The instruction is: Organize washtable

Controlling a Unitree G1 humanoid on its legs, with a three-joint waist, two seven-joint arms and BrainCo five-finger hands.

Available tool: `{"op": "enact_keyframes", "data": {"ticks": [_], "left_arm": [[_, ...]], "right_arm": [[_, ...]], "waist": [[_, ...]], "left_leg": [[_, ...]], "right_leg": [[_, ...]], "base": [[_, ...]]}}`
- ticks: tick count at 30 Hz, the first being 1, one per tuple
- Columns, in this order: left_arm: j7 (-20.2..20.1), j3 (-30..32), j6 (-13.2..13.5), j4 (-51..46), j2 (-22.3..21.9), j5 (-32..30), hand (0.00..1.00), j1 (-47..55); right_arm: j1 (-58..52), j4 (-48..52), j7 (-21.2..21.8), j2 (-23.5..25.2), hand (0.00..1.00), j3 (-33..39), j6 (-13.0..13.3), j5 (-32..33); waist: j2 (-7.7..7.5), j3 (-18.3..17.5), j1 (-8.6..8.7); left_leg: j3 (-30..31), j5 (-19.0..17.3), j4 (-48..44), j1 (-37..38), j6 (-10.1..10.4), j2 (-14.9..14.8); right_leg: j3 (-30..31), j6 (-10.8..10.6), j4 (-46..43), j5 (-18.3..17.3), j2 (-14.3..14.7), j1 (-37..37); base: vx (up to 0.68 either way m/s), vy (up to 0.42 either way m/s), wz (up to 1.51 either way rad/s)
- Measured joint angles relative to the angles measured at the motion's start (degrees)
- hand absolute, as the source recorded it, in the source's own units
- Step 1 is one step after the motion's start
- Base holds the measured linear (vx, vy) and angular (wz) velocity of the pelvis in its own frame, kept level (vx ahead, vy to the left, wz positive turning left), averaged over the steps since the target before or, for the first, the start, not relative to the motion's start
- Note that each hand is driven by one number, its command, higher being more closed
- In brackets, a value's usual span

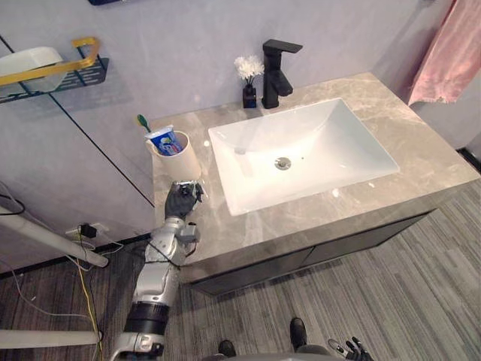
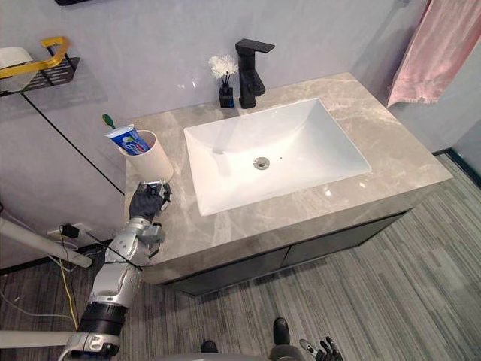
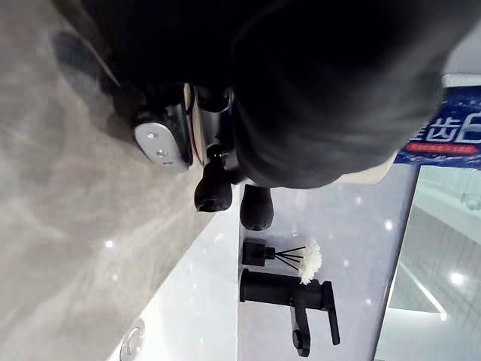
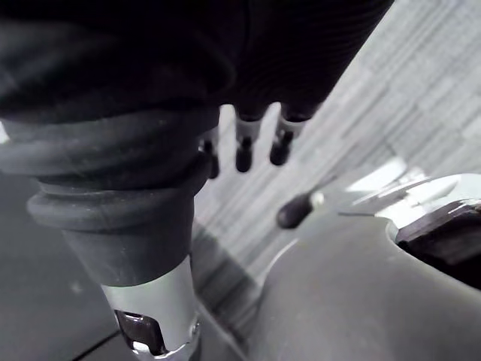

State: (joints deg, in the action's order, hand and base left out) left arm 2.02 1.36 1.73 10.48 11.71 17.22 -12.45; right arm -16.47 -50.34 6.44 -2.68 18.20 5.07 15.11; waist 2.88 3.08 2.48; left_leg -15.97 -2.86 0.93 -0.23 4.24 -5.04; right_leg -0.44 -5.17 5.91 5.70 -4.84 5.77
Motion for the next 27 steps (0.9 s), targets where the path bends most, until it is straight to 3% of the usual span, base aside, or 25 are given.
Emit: {"op": "enact_keyframes", "data": {"ticks": [11,20,27], "left_arm": [[1.91,1.65,0.1,3.55,1.59,-0.11,1.0,-5.86],[3.35,3.65,-0.01,11.67,7.53,-0.16,1.0,-16.35],[3.35,3.17,-0.29,21.87,14.58,0.31,1.0,-26.33]], "right_arm": [[0.23,0.23,-0.01,-0.02,0.0,-0.05,-0.31,-0.02],[0.26,1.87,-0.02,-0.07,0.0,-0.05,-0.37,0.0],[0.46,3.32,-0.03,-0.14,0.0,-0.24,-0.17,0.09]], "waist": [[0.06,1.39,0.75],[0.42,4.76,1.7],[0.63,6.78,2.35]], "left_leg": [[-1.48,-0.01,0.11,-1.03,0.02,-0.07],[-2.21,0.03,-0.4,-2.64,0.01,-0.15],[-3.1,0.05,-1.61,-5.05,-0.01,-0.26]], "right_leg": [[1.31,0.06,0.0,0.44,0.25,1.87],[2.16,0.13,-0.09,1.17,0.37,3.58],[2.07,0.27,-0.25,2.4,0.43,5.88]], "base": [[-0.02,-0.02,-0.07],[-0.02,-0.021,-0.05],[-0.03,-0.027,-0.07]]}}
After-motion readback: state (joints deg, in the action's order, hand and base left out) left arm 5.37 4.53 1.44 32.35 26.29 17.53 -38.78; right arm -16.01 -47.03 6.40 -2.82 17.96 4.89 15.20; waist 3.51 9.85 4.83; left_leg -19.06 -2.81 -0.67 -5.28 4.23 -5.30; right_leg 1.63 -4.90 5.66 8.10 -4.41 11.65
